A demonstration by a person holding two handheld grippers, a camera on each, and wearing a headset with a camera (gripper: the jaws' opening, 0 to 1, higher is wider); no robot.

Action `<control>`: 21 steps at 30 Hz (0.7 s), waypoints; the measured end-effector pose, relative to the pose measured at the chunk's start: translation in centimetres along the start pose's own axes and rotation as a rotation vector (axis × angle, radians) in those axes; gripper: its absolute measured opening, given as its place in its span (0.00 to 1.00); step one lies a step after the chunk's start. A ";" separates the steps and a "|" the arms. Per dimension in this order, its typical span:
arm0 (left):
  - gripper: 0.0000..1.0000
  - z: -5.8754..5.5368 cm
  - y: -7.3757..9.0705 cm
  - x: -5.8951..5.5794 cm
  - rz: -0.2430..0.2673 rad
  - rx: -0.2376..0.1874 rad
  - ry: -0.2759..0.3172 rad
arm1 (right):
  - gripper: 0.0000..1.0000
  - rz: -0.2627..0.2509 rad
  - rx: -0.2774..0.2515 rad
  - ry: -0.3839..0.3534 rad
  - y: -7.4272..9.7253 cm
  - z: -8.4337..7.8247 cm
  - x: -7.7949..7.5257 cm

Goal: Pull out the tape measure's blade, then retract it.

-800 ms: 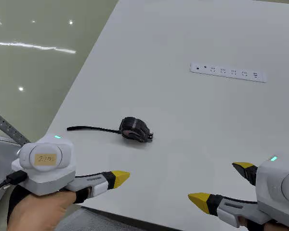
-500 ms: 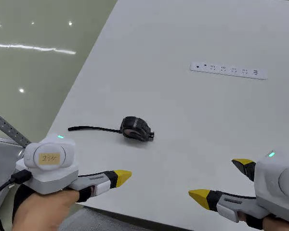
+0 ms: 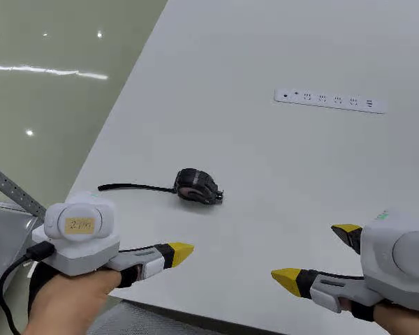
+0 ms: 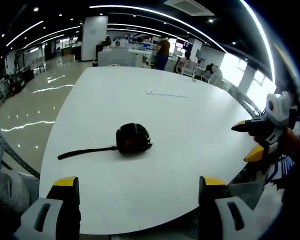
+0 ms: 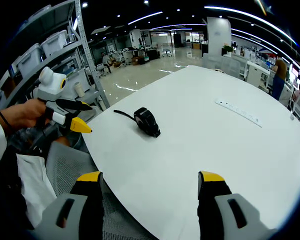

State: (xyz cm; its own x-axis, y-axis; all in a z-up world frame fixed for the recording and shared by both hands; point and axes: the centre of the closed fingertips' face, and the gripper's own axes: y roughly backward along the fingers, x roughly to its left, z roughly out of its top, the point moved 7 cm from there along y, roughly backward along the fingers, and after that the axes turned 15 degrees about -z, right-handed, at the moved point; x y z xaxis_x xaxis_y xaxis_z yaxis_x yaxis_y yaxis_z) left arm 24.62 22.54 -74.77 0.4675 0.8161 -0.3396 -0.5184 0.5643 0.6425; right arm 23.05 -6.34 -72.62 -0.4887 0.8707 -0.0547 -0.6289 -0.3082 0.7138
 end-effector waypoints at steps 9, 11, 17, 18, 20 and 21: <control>0.95 0.0 -0.6 0.7 -0.007 0.007 -0.008 | 0.79 0.010 0.003 0.020 -0.9 0.3 0.1; 0.95 0.1 -0.7 0.7 -0.012 0.005 -0.012 | 0.79 0.012 0.006 0.022 -1.2 0.3 0.2; 0.94 0.2 -1.1 1.1 -0.011 0.011 -0.019 | 0.79 0.020 0.010 0.031 -1.8 0.4 0.3; 0.94 0.2 -1.2 1.1 -0.013 0.012 -0.020 | 0.79 0.021 0.010 0.034 -1.9 0.4 0.3; 0.94 0.2 -1.3 1.1 -0.014 0.014 -0.021 | 0.79 0.023 0.011 0.036 -2.0 0.5 0.3; 0.93 0.3 -1.4 1.1 -0.015 0.016 -0.024 | 0.79 0.024 0.011 0.039 -2.2 0.5 0.2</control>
State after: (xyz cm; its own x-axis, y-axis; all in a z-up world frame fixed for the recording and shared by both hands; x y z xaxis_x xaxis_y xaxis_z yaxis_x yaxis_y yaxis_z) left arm 26.04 22.65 -75.84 0.4924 0.8041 -0.3332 -0.4996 0.5746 0.6483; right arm 24.64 -5.25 -73.81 -0.5271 0.8474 -0.0642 -0.6098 -0.3245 0.7231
